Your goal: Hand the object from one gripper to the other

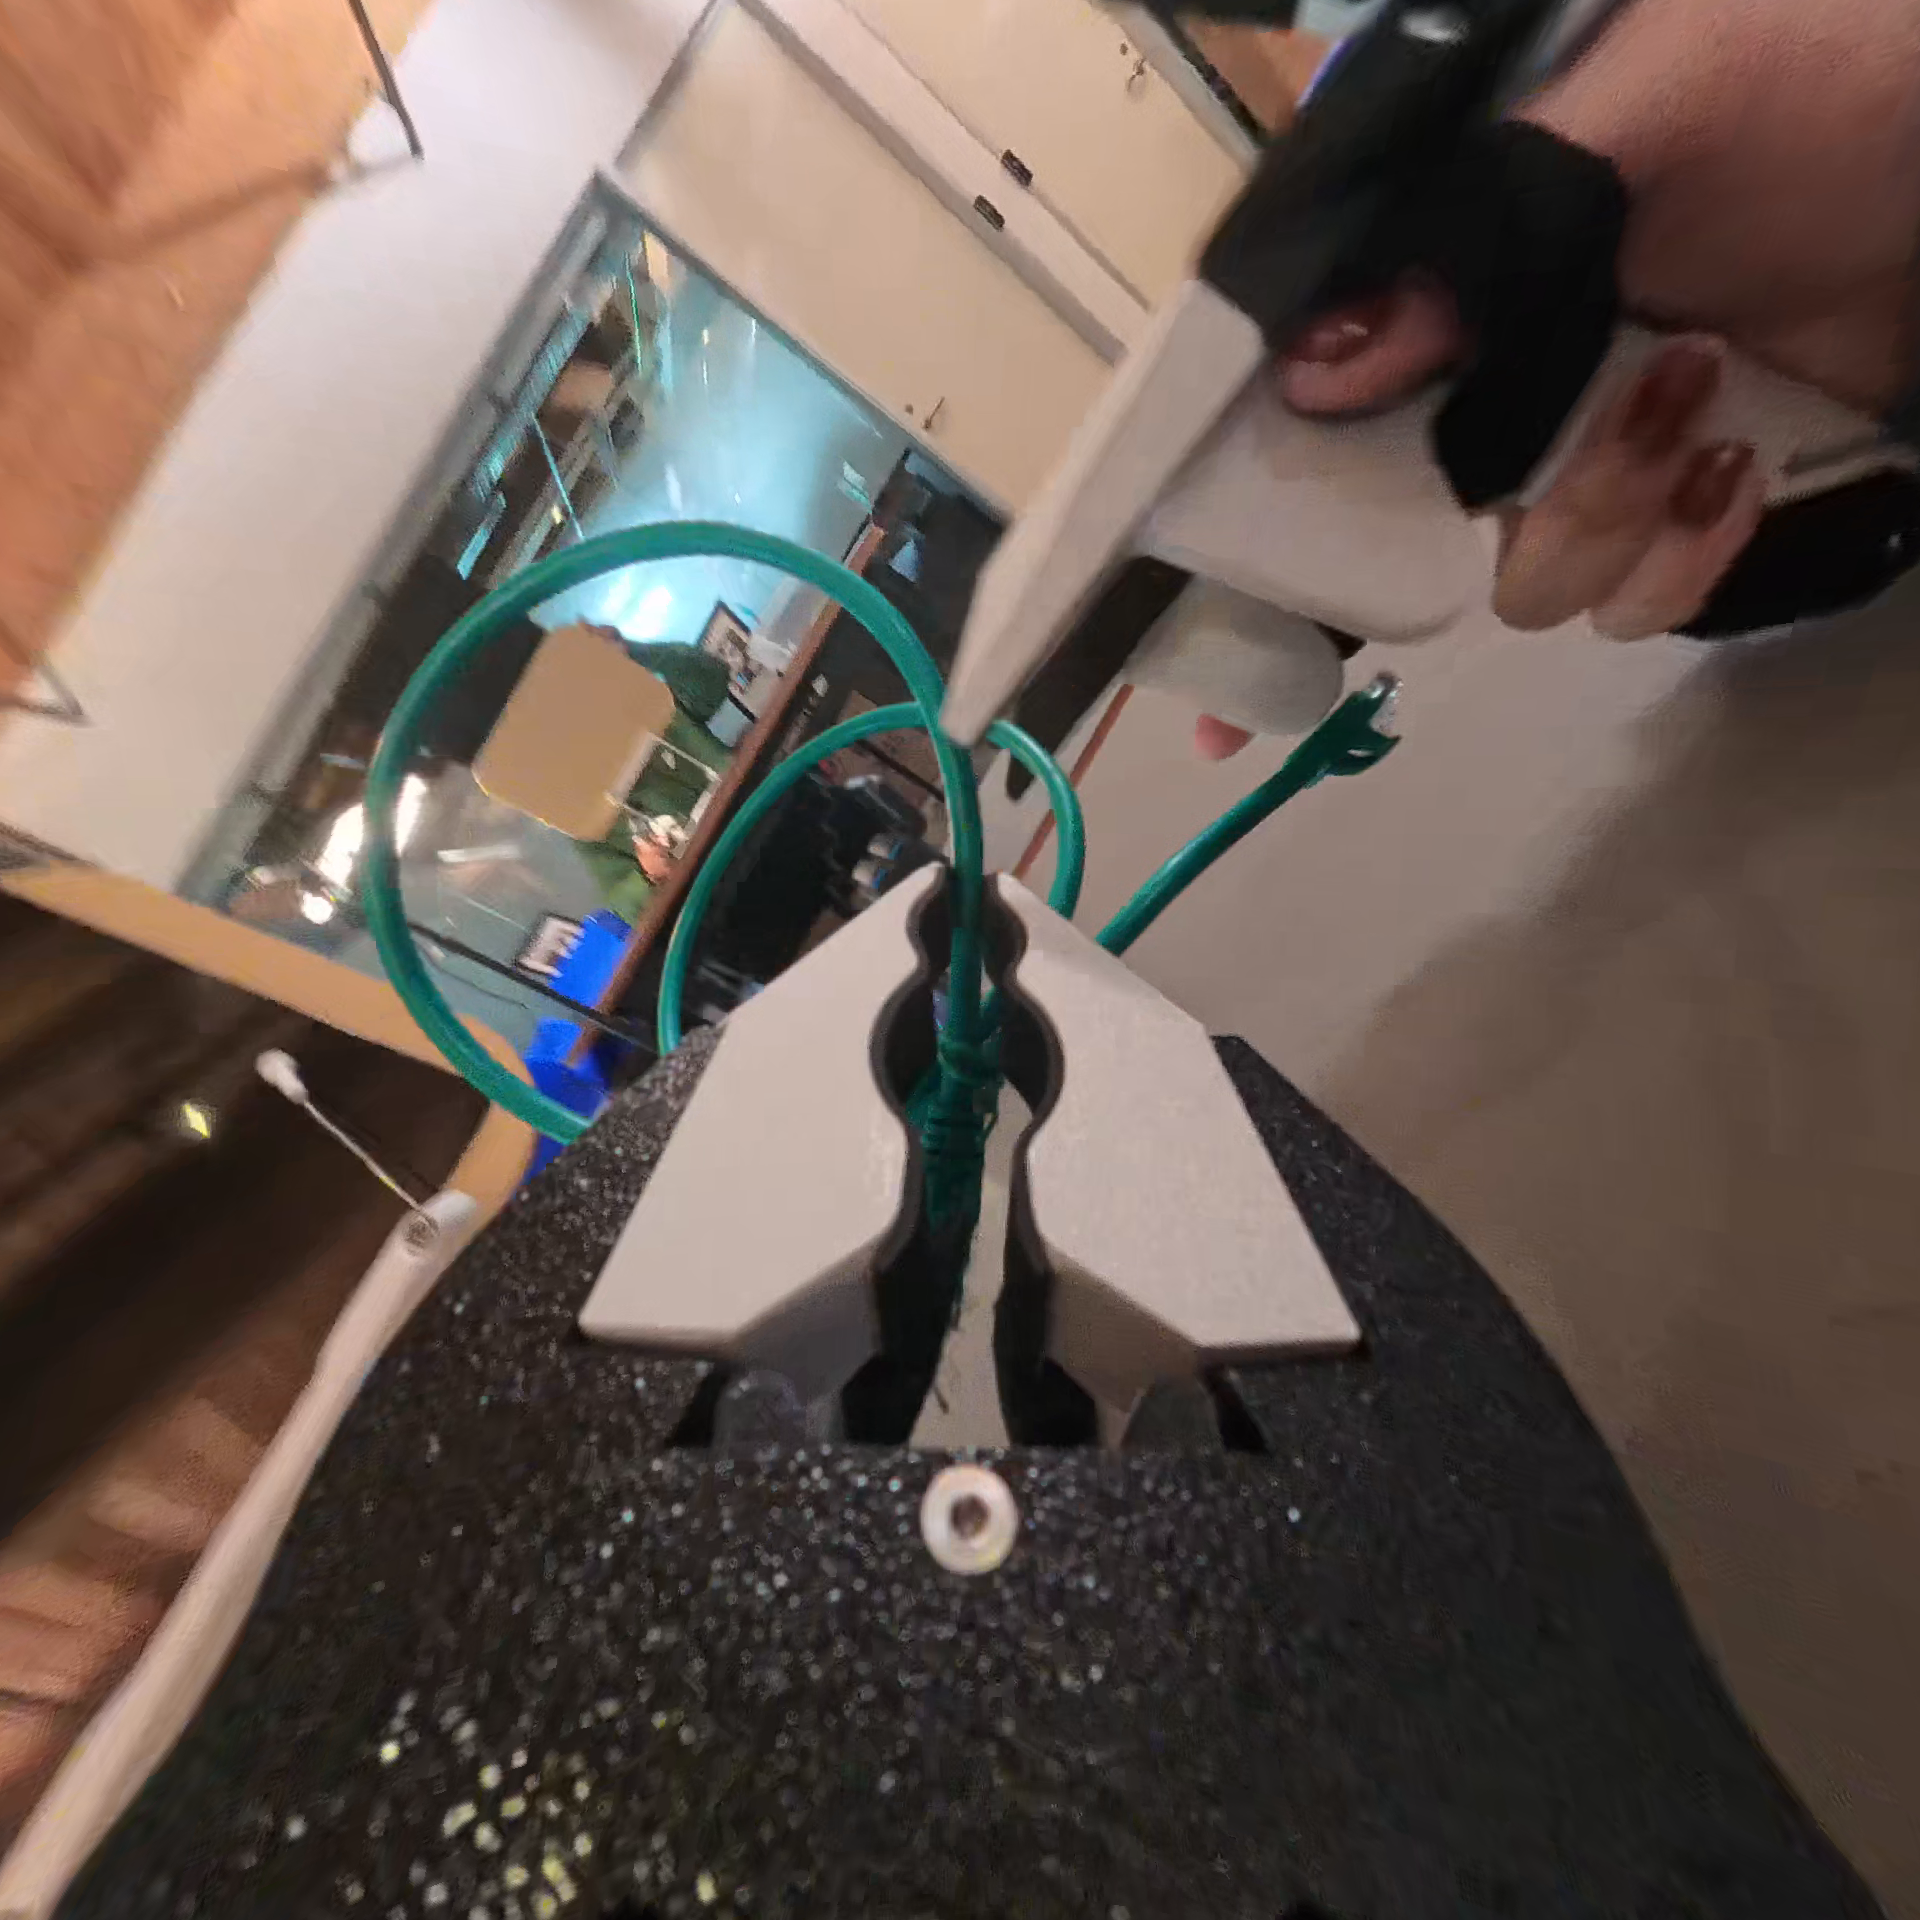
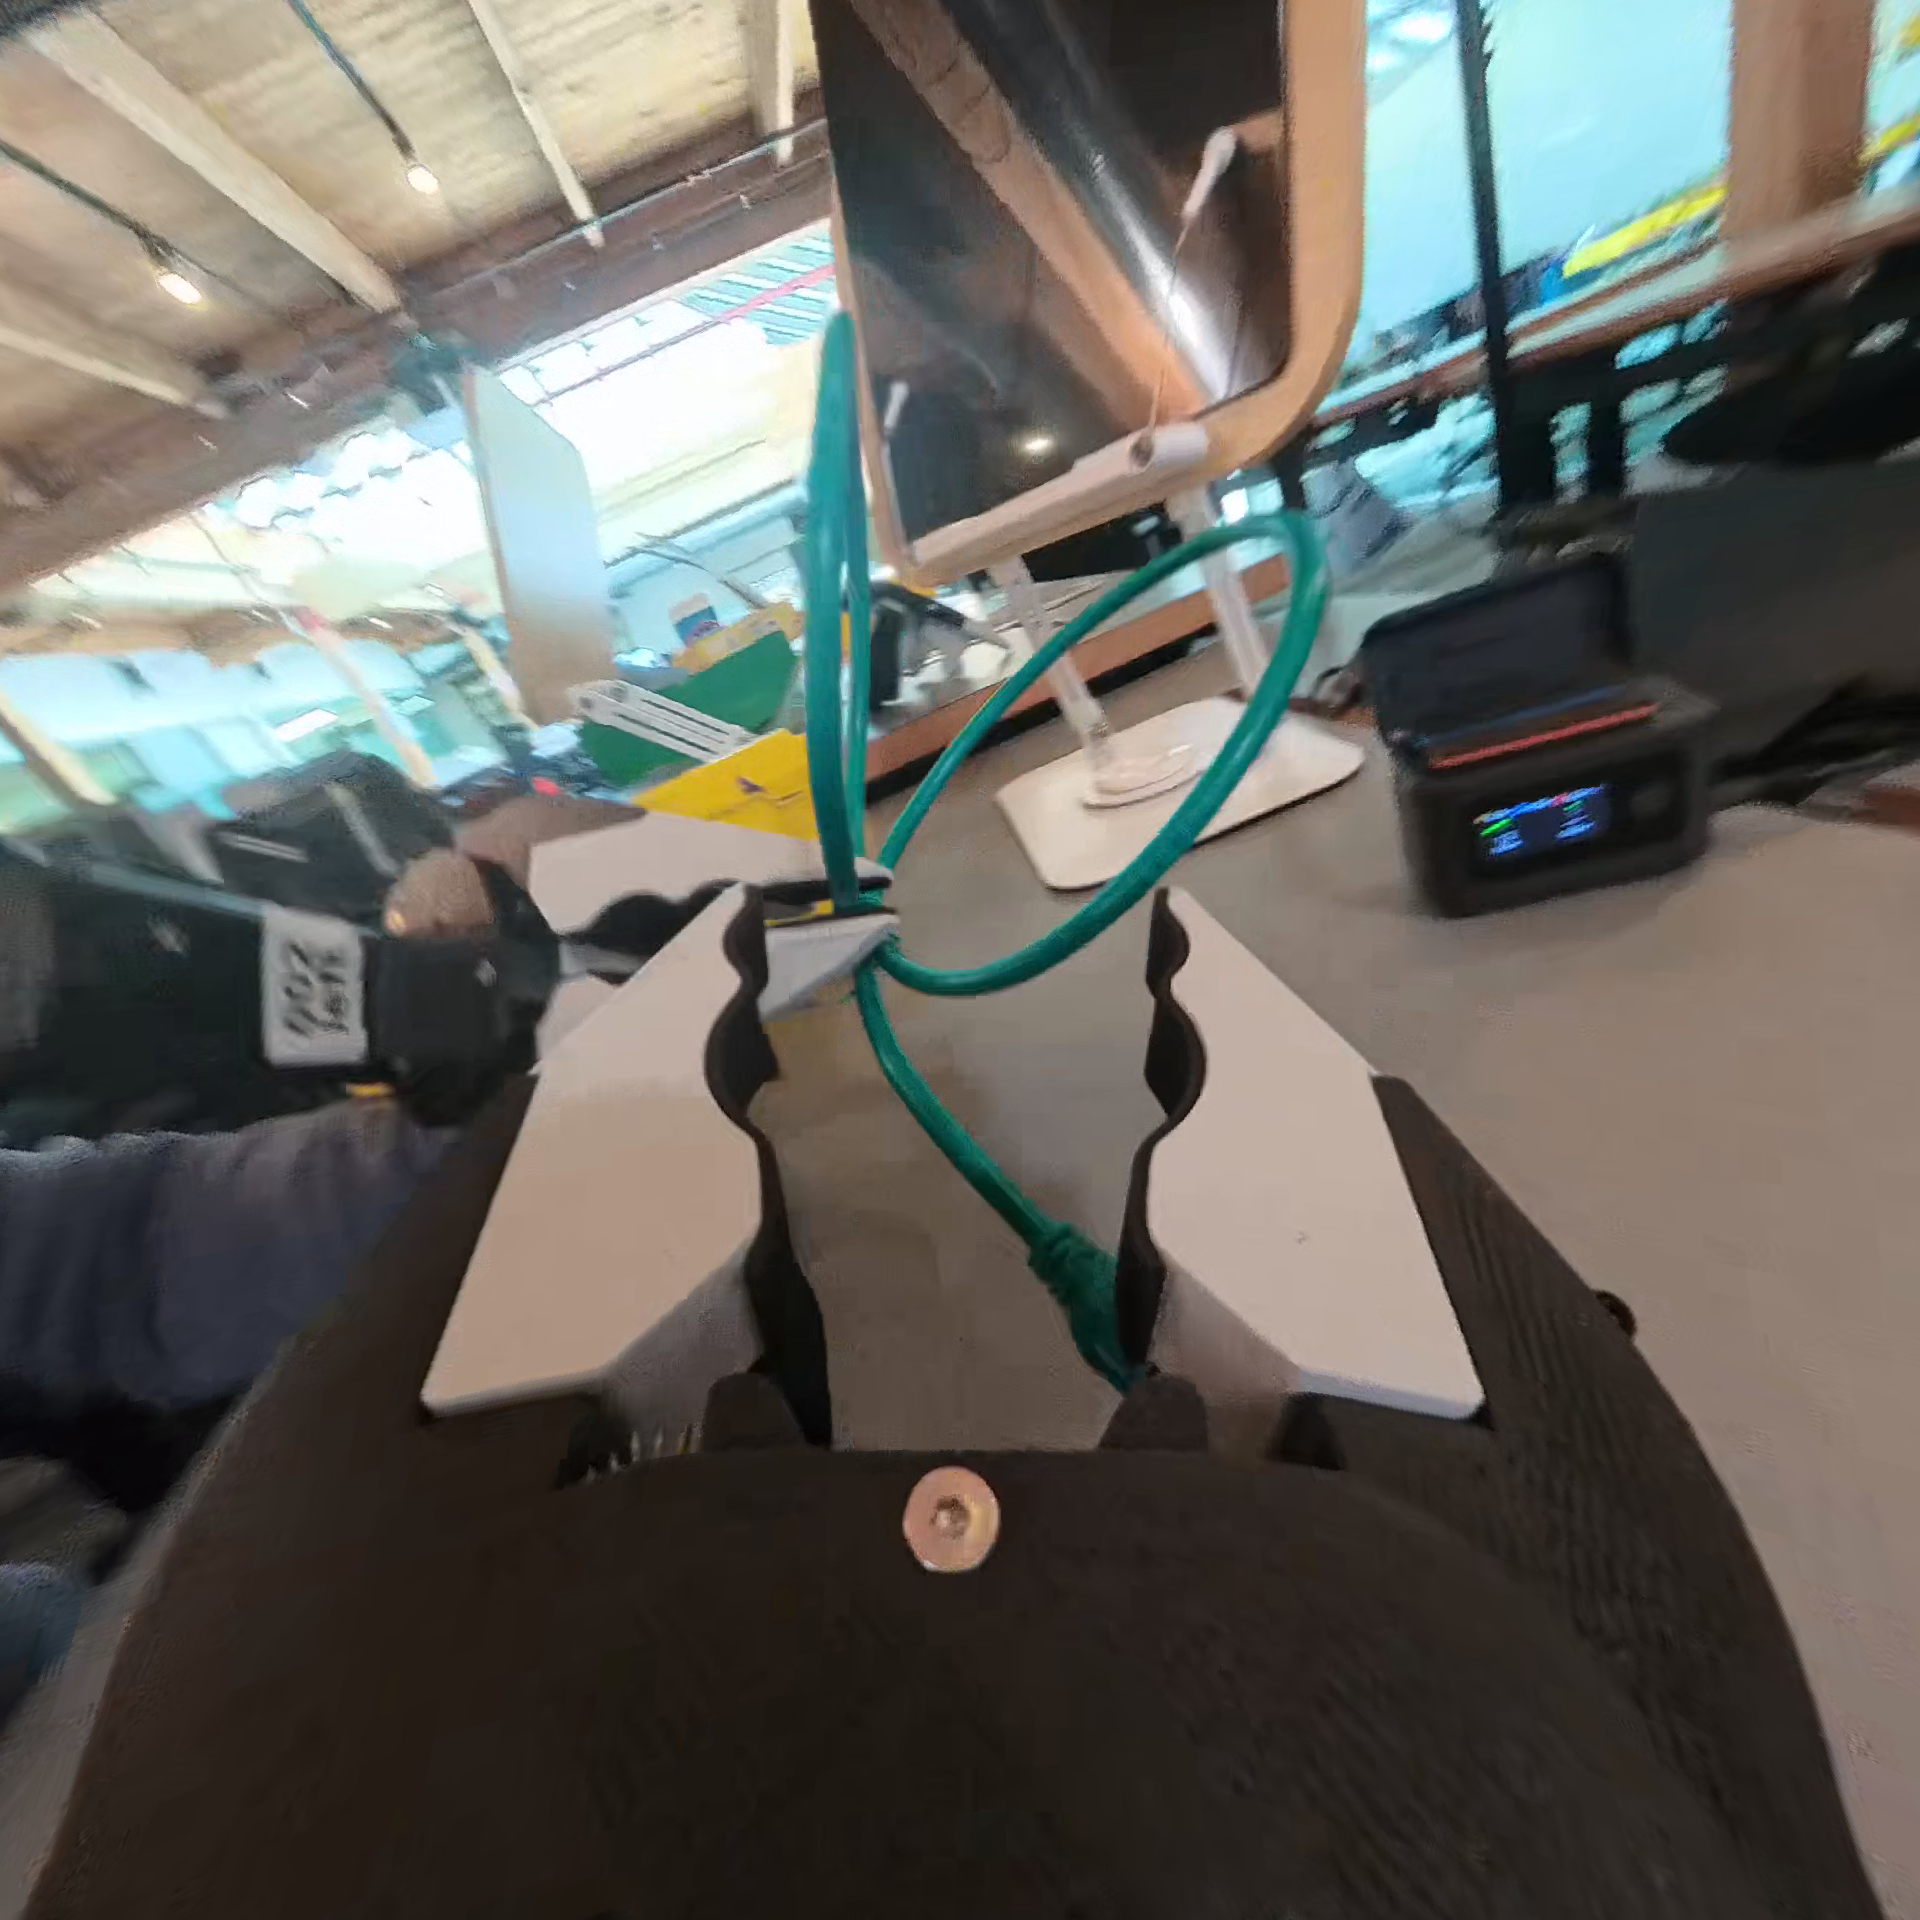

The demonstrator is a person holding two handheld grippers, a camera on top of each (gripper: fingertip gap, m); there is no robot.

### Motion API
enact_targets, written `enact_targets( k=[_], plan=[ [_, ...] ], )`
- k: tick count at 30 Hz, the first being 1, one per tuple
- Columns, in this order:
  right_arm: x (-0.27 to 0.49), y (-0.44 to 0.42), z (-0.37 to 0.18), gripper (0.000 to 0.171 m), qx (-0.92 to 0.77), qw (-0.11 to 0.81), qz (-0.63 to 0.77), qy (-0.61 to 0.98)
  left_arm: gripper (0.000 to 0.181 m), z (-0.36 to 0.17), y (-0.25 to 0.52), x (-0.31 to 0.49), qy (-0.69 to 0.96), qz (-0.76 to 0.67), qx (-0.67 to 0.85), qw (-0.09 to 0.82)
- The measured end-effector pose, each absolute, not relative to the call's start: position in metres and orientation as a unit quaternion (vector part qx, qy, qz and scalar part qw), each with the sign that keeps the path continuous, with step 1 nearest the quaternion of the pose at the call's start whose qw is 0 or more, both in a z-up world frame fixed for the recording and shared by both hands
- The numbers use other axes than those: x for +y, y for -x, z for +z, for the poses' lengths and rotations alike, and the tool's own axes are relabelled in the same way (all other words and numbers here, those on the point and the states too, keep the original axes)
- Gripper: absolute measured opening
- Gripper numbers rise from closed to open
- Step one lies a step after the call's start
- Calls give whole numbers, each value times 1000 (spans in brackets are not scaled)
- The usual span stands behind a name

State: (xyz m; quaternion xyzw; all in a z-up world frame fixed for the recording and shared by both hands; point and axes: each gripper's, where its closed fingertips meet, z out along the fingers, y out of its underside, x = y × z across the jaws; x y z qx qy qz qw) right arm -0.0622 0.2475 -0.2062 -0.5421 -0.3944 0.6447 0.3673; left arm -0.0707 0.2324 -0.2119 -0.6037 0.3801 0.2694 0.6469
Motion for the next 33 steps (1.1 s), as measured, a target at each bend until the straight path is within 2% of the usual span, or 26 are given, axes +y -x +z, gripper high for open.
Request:
enact_targets(
  k=[2,3,5,6,7,8,10,11,14,17,20,22,23,27,28,30,31,33],
  plan=[
    [243,63,-204,73,-369,316,684,544,2,-217,61,230,579,288,418,638],
    [242,62,-203,62,-362,298,698,542,2,-219,57,229,571,290,430,636],
    [242,58,-201,26,-363,303,704,530,3,-226,54,229,584,261,436,633],
    [244,58,-203,14,-371,320,691,532,3,-227,53,230,594,236,425,641],
    [246,58,-203,10,-379,343,675,532,4,-225,54,230,600,218,412,650],
    [248,58,-202,10,-386,375,655,530,12,-226,55,231,612,199,403,651],
    [257,55,-198,9,-403,463,592,522,44,-229,55,232,643,141,378,651],
    [262,52,-195,9,-413,509,553,514,52,-229,56,231,657,105,362,653],
    [277,42,-186,9,-430,648,400,485,60,-224,54,229,684,-25,305,663],
    [278,37,-182,9,-455,739,248,430,70,-213,48,224,692,-212,225,653],
    [267,41,-183,9,-498,789,95,348,86,-188,49,215,641,-417,136,630],
    [255,48,-187,9,-524,795,45,303,88,-168,59,207,573,-546,80,606],
    [248,51,-189,9,-535,794,41,285,85,-160,67,204,538,-594,54,596],
    [230,59,-195,9,-566,785,52,248,42,-147,85,196,452,-693,14,561],
    [228,60,-198,9,-574,782,44,239,39,-146,86,196,444,-701,10,558],
    [224,63,-204,10,-596,772,31,218,8,-144,84,194,442,-703,12,558],
    [221,65,-208,10,-611,762,33,214,0,-141,82,191,441,-698,23,564],
    [220,68,-222,11,-650,727,43,216,0,-136,75,187,461,-668,52,582]
  ],
)
